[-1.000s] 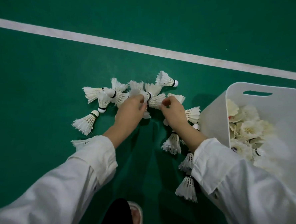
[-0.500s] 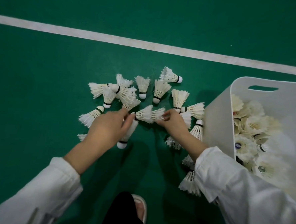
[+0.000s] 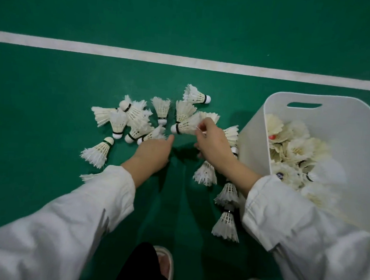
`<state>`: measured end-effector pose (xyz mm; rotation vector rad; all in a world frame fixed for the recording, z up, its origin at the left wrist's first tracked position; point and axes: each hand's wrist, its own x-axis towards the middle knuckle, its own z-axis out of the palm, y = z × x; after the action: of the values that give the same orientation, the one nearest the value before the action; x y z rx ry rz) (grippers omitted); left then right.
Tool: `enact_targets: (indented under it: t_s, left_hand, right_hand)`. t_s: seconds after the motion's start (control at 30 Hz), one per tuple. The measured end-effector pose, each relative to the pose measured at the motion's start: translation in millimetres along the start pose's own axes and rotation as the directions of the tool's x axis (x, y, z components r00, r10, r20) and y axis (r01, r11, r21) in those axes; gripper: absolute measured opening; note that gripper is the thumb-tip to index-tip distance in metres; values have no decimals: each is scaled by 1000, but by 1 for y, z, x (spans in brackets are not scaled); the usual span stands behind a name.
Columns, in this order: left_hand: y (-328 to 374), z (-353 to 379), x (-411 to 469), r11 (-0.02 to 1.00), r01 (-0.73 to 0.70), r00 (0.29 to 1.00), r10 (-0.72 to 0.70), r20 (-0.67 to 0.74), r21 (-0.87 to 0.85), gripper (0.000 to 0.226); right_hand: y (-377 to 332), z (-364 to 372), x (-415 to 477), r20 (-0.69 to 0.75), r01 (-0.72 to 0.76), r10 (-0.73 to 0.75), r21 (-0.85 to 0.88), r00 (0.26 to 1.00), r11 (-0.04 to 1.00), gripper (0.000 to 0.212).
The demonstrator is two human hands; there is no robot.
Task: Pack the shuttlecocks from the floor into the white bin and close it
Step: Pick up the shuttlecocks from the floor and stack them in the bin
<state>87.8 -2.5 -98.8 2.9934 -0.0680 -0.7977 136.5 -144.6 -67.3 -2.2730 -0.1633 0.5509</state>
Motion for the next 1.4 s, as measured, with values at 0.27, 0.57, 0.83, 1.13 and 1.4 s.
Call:
enact_targets:
  t_s: [0.27, 0.57, 0.83, 1.13, 1.4]
  left_hand:
    - [-1, -9, -1, 991, 117, 991, -121, 59, 67, 26]
    - [40, -82, -42, 956, -150, 959, 79, -272, -254, 19]
    - [105, -139, -80, 865, -296, 878, 79, -471, -406, 16]
    - [134, -129, -95, 829, -292, 900, 69, -431, -477, 19]
    - [145, -131, -95, 822, -318, 901, 109, -419, -472, 19]
  right_hand:
    - [-17, -49, -11, 17, 180, -179, -86, 984, 980, 13]
    - [1, -158, -59, -140, 333, -335, -35, 932, 942, 9]
    - [72, -190, -100, -246, 187, -222, -159, 944, 969, 6]
    - [108, -131, -70, -11, 109, -127, -436, 992, 893, 21]
    - [114, -162, -71, -260, 1, -106, -375, 960, 927, 20]
